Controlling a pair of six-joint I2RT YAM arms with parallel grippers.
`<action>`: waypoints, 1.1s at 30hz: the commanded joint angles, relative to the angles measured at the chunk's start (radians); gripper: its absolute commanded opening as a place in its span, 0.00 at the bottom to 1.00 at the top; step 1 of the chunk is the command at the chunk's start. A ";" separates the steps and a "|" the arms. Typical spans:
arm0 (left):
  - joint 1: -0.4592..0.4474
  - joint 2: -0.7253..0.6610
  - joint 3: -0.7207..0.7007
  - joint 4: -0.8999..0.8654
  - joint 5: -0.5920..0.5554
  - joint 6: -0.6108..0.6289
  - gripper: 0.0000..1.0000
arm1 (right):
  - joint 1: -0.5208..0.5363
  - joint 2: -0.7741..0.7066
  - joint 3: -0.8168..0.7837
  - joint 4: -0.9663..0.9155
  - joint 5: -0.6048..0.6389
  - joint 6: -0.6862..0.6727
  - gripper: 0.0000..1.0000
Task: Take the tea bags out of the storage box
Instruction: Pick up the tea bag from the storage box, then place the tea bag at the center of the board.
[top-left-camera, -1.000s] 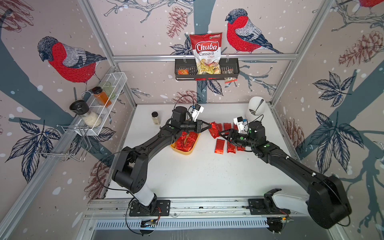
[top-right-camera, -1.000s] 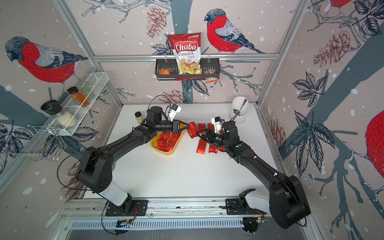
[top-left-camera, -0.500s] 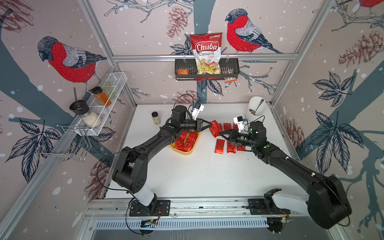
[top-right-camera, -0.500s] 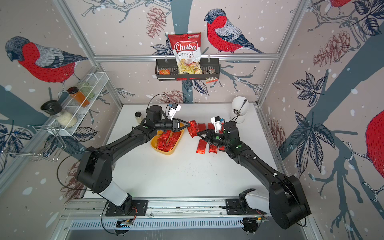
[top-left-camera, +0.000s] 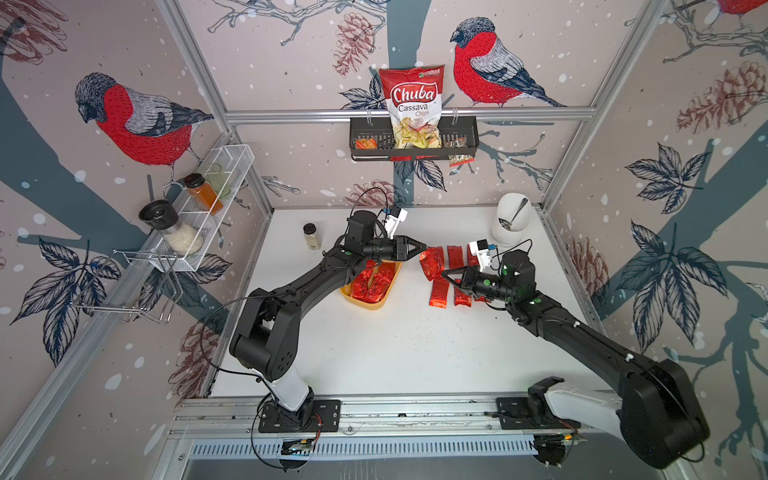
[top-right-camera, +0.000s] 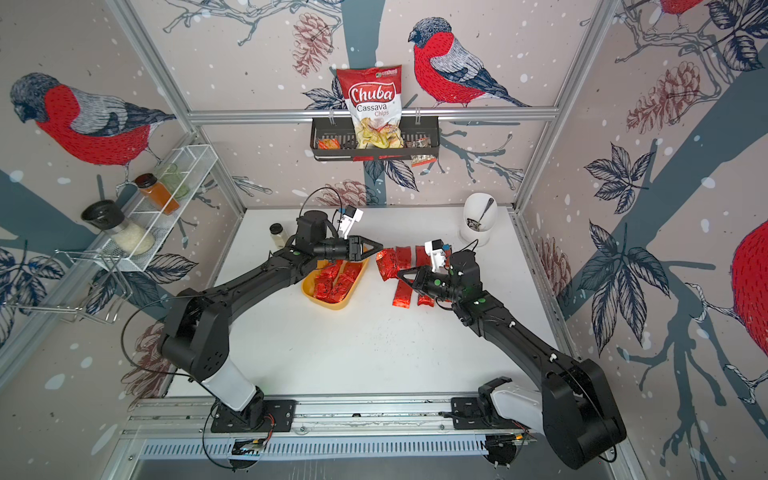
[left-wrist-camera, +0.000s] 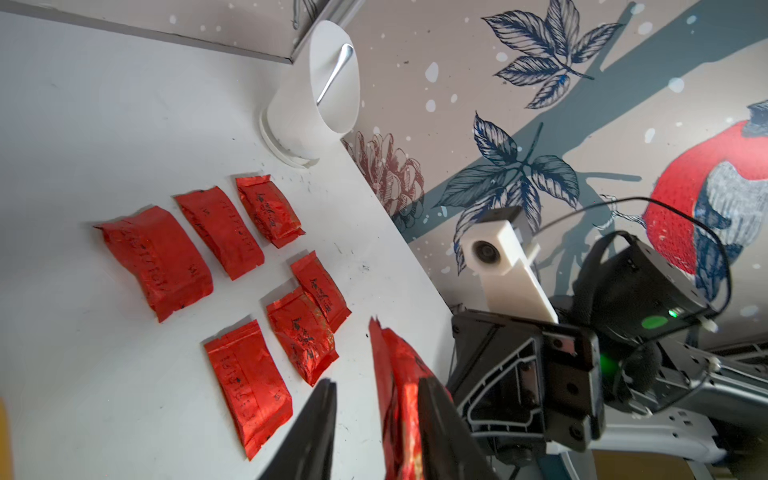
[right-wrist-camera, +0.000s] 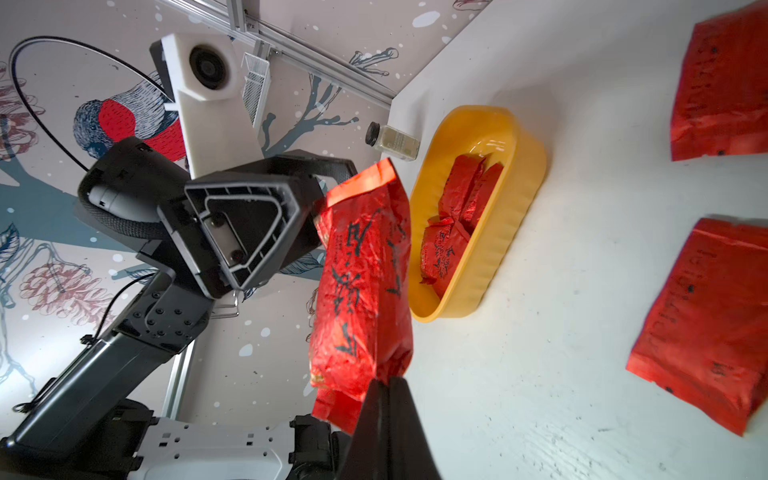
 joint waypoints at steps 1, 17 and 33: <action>0.008 0.013 0.027 -0.116 -0.181 0.017 0.40 | 0.002 -0.029 -0.038 -0.071 0.085 -0.038 0.00; 0.050 -0.131 -0.135 -0.266 -0.451 0.005 0.38 | 0.292 -0.170 -0.370 -0.001 0.495 0.173 0.00; 0.050 -0.170 -0.182 -0.277 -0.474 0.018 0.38 | 0.441 -0.138 -0.487 0.073 0.617 0.330 0.09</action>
